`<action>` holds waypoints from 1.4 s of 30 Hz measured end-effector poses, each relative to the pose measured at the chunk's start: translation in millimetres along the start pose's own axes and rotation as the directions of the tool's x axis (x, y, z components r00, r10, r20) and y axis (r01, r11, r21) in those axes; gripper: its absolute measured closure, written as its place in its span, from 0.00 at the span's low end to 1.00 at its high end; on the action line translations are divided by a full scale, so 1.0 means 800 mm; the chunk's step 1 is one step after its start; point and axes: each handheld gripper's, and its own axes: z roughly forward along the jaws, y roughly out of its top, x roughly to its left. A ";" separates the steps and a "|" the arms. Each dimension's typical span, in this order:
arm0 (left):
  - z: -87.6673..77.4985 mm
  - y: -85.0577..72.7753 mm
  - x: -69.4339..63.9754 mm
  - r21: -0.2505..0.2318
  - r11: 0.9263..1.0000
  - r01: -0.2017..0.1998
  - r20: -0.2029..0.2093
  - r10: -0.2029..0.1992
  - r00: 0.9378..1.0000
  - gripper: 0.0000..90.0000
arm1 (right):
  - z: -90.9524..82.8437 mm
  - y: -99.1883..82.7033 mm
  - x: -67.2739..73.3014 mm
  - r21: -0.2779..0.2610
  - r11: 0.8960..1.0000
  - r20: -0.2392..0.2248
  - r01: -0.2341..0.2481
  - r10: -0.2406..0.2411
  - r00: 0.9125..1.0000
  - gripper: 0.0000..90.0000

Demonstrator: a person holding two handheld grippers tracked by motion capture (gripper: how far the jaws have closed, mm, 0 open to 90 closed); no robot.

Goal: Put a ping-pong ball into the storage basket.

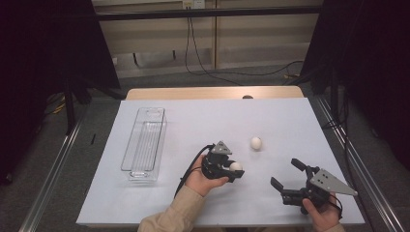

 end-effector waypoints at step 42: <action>-0.030 0.002 0.018 -0.013 0.999 0.039 -0.031 -0.039 0.999 0.57 | 0.000 0.000 0.001 0.000 1.000 -0.008 0.001 -0.001 1.000 0.01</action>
